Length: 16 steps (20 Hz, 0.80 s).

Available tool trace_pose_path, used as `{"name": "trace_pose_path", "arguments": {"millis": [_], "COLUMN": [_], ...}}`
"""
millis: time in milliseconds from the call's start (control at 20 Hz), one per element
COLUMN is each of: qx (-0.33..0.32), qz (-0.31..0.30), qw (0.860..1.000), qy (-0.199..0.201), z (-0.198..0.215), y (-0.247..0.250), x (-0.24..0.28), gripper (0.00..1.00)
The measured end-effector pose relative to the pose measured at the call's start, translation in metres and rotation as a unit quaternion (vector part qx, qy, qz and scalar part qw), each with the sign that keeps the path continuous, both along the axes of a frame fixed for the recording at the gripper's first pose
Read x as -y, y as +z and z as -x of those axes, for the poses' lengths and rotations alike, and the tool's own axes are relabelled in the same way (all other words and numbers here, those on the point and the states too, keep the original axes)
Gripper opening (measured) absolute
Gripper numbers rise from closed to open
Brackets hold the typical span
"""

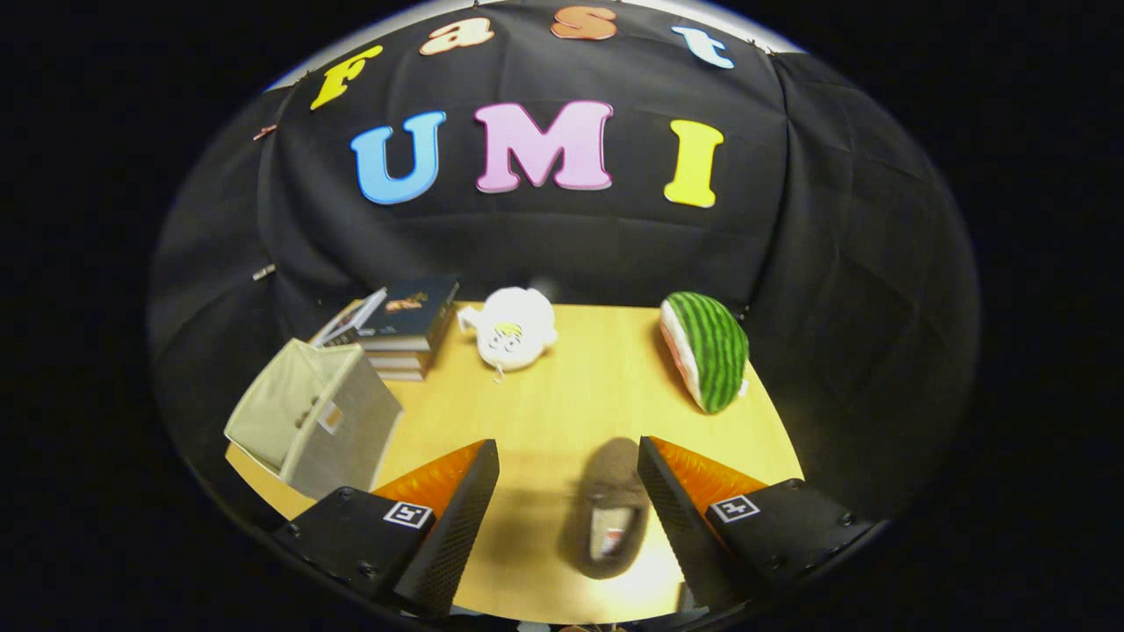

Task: Open the storage box then place both shoes into the box .Put the left shoe in first, then the right shoe, with the right side of both shoes facing outward in a uniform manner.

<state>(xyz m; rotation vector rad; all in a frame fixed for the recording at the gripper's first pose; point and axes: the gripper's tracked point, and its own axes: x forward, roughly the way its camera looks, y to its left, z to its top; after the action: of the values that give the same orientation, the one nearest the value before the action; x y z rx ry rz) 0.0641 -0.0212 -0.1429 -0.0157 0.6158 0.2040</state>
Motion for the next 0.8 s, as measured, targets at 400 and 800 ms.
{"name": "trace_pose_path", "arguments": {"millis": [400, 800], "qx": [-0.092, -0.185], "qz": [0.011, -0.017], "qw": [0.996, 0.983], "qy": [0.017, -0.012], "z": [0.010, -0.024], "y": [-0.109, -0.191], "x": [0.069, 0.070], "gripper": [0.98, 1.00]}}
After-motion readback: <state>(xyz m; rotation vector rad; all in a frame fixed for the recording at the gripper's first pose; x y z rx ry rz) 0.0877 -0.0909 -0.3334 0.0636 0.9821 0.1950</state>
